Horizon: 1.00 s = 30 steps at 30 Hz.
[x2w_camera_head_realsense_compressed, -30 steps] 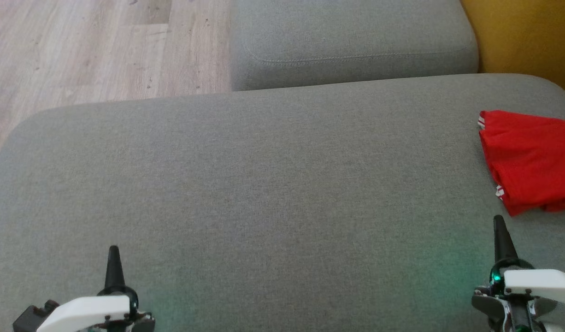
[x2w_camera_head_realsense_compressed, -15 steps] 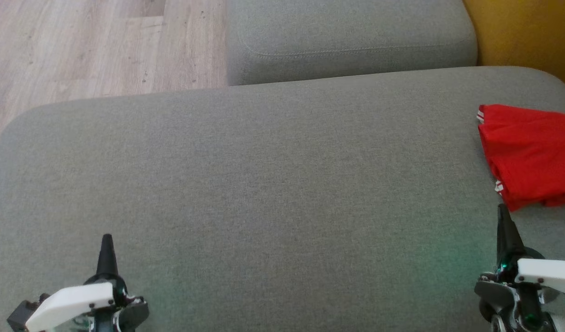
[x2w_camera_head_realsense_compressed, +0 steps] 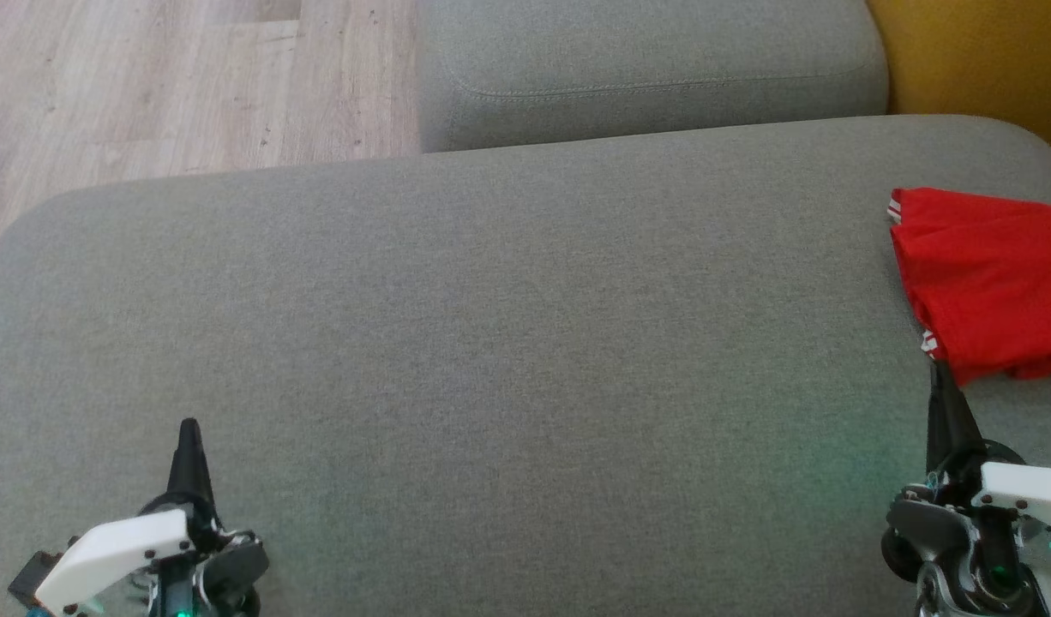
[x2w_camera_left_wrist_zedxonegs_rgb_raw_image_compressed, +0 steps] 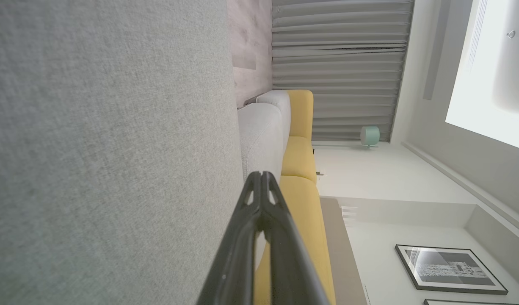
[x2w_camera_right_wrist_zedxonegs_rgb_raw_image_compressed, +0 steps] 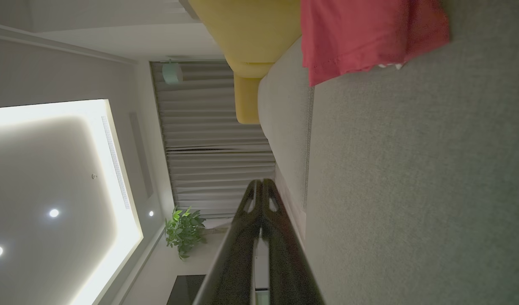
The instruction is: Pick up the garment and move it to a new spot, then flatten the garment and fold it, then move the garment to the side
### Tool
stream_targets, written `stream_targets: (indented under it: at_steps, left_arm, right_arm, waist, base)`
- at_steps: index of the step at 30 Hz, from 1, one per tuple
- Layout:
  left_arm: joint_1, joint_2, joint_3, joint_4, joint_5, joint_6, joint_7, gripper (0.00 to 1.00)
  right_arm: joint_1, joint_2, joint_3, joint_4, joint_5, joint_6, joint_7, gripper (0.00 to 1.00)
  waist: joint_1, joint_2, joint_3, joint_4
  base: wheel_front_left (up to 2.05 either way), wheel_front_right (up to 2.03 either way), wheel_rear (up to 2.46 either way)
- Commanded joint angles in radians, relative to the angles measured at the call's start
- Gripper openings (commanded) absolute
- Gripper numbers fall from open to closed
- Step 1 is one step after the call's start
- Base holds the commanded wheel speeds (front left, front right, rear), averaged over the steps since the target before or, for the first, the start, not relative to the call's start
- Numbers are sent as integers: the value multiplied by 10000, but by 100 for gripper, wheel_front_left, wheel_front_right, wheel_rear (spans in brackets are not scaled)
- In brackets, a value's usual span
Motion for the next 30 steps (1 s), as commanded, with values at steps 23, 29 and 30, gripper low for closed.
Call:
stream_targets:
  at_steps: [23, 29, 30]
  left_arm:
    - [-491, 38, 479, -277, 58, -67, 117, 0]
    - [-493, 26, 496, -276, 72, -67, 131, 0]
    - [-493, 23, 500, -276, 75, -67, 134, 0]
  right_arm:
    - [-512, -119, 146, -316, 47, -7, 104, 0]
    - [-512, -113, 138, -316, 40, -7, 110, 0]
    - [-513, -112, 136, -316, 39, -7, 112, 0]
  waist:
    - [0, 0, -2, 1]
    - [0, 0, -2, 1]
    - [0, 0, -2, 1]
  base:
    - [0, 0, 0]
    - [0, 0, 0]
    - [0, 0, 0]
